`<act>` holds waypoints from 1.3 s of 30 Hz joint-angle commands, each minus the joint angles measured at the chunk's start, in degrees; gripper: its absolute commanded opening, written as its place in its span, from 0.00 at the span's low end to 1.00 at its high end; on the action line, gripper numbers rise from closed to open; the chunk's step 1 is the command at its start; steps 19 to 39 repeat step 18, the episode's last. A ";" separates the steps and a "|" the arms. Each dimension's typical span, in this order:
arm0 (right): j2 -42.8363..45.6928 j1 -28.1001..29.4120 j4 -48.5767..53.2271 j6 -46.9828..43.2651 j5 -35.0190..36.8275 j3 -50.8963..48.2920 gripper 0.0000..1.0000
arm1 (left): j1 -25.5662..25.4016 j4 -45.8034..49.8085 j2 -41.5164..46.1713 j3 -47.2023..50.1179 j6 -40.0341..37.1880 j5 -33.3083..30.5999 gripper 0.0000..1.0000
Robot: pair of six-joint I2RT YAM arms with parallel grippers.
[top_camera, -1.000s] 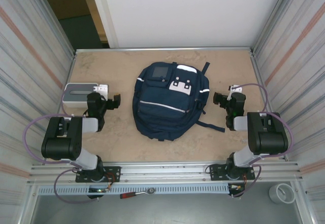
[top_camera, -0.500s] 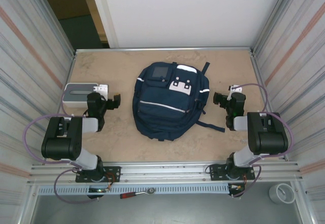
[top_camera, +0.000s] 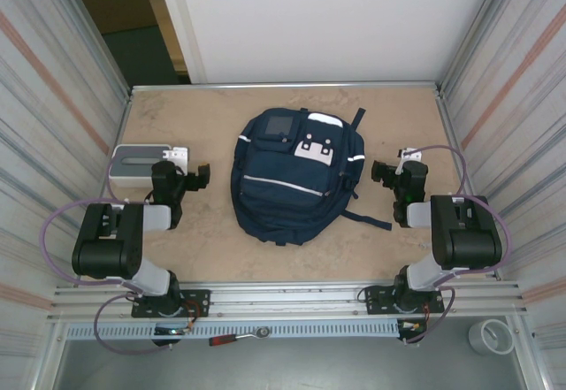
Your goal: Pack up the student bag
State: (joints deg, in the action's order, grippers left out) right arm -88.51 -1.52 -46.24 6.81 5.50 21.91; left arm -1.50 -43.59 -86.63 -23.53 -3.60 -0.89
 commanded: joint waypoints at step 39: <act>0.27 0.20 -0.70 -1.23 -0.53 0.94 0.99 | -0.17 -1.85 0.06 0.03 0.08 -0.20 0.99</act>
